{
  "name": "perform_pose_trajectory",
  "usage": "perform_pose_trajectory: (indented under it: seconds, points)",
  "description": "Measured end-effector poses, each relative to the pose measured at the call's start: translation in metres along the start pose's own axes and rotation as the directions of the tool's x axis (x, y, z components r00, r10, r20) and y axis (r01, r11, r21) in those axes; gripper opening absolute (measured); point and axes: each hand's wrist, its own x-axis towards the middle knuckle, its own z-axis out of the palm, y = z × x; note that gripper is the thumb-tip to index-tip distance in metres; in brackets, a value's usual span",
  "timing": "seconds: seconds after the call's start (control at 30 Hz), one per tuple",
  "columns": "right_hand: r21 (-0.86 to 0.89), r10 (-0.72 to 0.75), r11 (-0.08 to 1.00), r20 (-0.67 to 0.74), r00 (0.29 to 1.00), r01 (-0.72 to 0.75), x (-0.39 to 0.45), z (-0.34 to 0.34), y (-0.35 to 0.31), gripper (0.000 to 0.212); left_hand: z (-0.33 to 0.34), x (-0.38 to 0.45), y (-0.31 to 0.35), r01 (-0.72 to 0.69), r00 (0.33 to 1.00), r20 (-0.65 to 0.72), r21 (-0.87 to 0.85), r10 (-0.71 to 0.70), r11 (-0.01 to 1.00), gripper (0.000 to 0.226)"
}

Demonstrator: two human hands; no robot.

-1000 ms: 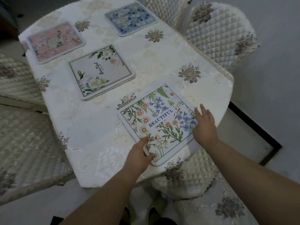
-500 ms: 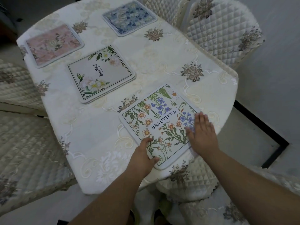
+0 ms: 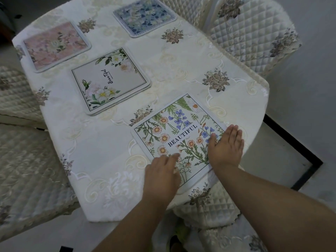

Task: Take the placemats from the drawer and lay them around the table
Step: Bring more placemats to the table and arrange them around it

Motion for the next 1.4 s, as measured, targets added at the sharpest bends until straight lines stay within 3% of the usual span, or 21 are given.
perform_pose_trajectory:
  seconds: [0.13, 0.27, 0.47, 0.7, 0.87, 1.13, 1.27, 1.4]
  points:
    - [0.002, 0.005, 1.0, -0.022, 1.0, -0.005, 0.0, 0.002, 0.0, 0.079, 0.033, 0.019, 0.025, -0.264, 0.955, 0.143, 0.01, 0.26, 0.964, 0.063]
    - [-0.001, -0.007, 1.0, -0.045, 0.999, 0.007, 0.0, 0.002, 0.001, 0.079, 0.052, 0.02, 0.009, -0.282, 0.946, 0.194, 0.098, 0.259, 0.954, 0.065]
    - [-0.014, -0.008, 1.0, -0.054, 0.999, 0.008, -0.001, 0.004, 0.003, 0.078, 0.038, 0.006, -0.039, -0.075, 0.989, 0.139, 0.136, 0.056, 0.988, 0.07]
    - [-0.021, -0.007, 1.0, -0.045, 0.999, 0.006, -0.001, 0.001, 0.0, 0.078, 0.012, 0.042, -0.09, 0.183, 0.976, 0.097, 0.117, -0.194, 0.976, 0.076]
    - [-0.01, -0.003, 1.0, -0.04, 0.999, 0.003, -0.002, -0.001, 0.001, 0.079, 0.002, 0.094, -0.11, 0.165, 0.984, 0.067, 0.036, -0.167, 0.986, 0.077]
    - [-0.012, 0.005, 1.0, -0.038, 0.999, -0.006, -0.002, -0.002, 0.0, 0.078, 0.006, 0.107, -0.101, 0.179, 0.982, 0.036, 0.146, -0.186, 0.973, 0.078]
    - [-0.023, 0.0, 1.0, -0.038, 0.999, -0.001, -0.001, 0.0, 0.001, 0.078, 0.007, 0.152, -0.064, -0.063, 0.994, 0.102, 0.135, 0.049, 0.989, 0.073]
    - [-0.022, -0.006, 1.0, -0.042, 0.999, 0.005, -0.002, 0.001, 0.0, 0.078, 0.021, 0.205, -0.026, -0.297, 0.943, 0.196, 0.138, 0.268, 0.945, 0.068]
